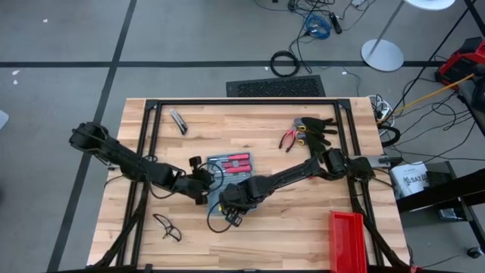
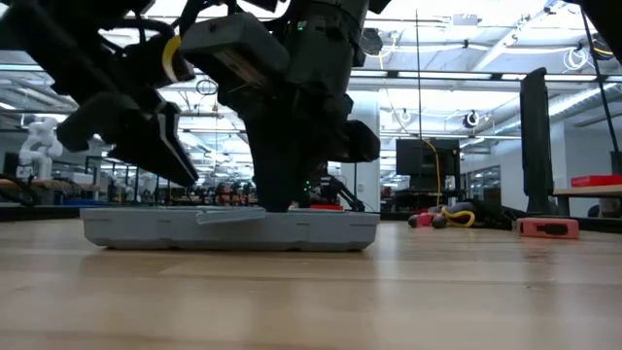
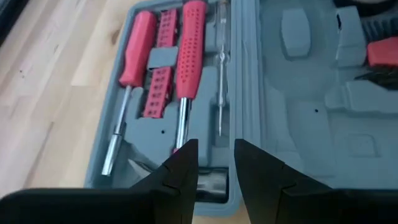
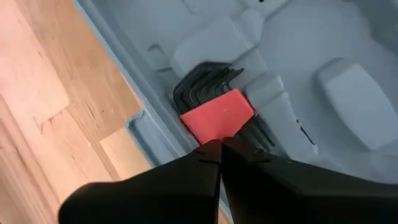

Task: Prefit tool cases
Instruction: Put the pink hex key into the gray prefit tool case, then put the pink plier into the gray prefit tool case

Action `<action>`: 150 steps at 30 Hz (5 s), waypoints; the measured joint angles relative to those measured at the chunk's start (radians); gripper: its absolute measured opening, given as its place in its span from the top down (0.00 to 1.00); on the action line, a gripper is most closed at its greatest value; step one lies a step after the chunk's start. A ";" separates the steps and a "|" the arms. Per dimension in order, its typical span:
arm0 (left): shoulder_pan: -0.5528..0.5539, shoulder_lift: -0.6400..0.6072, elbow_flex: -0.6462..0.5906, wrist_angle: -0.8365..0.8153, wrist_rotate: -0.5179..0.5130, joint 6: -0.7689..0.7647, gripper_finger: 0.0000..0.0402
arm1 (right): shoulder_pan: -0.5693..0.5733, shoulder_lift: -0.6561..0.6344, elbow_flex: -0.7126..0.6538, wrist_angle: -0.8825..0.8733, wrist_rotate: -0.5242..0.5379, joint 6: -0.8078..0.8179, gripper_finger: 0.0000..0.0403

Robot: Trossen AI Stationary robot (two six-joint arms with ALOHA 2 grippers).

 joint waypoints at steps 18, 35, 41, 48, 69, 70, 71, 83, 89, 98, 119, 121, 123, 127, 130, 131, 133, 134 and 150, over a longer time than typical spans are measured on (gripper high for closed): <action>-0.002 0.021 0.000 -0.008 -0.004 -0.024 0.72 | -0.009 0.051 0.068 -0.003 0.049 -0.030 1.00; -0.002 -0.016 0.040 -0.023 -0.086 0.089 0.72 | -0.011 -0.027 0.117 -0.304 0.363 -0.125 1.00; 0.004 -0.151 0.147 -0.015 -0.174 0.338 0.72 | -0.056 -0.180 0.112 -0.640 0.610 -0.083 1.00; 0.044 -0.303 0.171 -0.048 -0.191 0.421 0.72 | -0.119 -0.471 -0.110 -0.668 0.682 -0.047 1.00; 0.197 -0.345 0.170 -0.062 -0.168 0.419 0.72 | -0.573 -0.733 -0.870 0.002 0.389 0.068 0.72; 0.196 -0.345 0.169 -0.060 -0.166 0.419 0.72 | -0.579 -0.720 -0.871 0.004 0.377 0.071 0.72; 0.196 -0.345 0.166 -0.059 -0.166 0.419 0.72 | -0.584 -0.706 -0.872 0.012 0.358 0.072 0.72; 0.197 -0.345 0.122 -0.063 -0.165 0.393 0.72 | -0.591 -0.506 -0.866 0.057 0.304 0.132 0.72; 0.196 -0.345 0.122 -0.066 -0.165 0.392 0.72 | -0.643 -0.427 -0.856 0.074 0.179 -0.006 0.81; 0.194 -0.344 0.122 -0.071 -0.165 0.367 0.72 | -0.647 -0.504 -0.837 0.065 0.181 -0.197 0.90; 0.105 -0.596 0.122 -0.057 -0.165 0.342 0.72 | -0.210 -0.404 -0.526 0.220 0.156 -0.667 0.90; 0.095 -0.620 0.122 -0.058 -0.165 0.334 0.72 | -0.183 -0.317 -0.441 0.171 0.157 -0.715 0.90; 0.087 -0.631 0.122 -0.062 -0.165 0.320 0.72 | -0.165 -0.248 -0.352 0.120 0.158 -0.756 0.90; 0.070 -0.626 0.122 -0.066 -0.165 0.314 0.72 | -0.149 -0.146 -0.219 0.031 0.163 -0.819 0.90; 0.062 -0.616 0.122 -0.069 -0.165 0.314 0.72 | -0.139 -0.109 -0.168 0.004 0.164 -0.846 0.90; 0.060 -0.613 0.122 -0.069 -0.165 0.314 0.72 | -0.138 -0.104 -0.158 0.000 0.156 -0.850 0.90; 0.057 -0.605 0.122 -0.070 -0.165 0.313 0.72 | -0.135 -0.103 -0.155 0.002 0.151 -0.847 0.90; 0.056 -0.601 0.122 -0.070 -0.165 0.313 0.72 | -0.134 -0.104 -0.155 0.002 0.151 -0.836 0.90; 0.056 -0.577 0.122 -0.069 -0.165 0.288 0.72 | -0.110 -0.115 -0.158 0.025 0.106 -0.668 0.88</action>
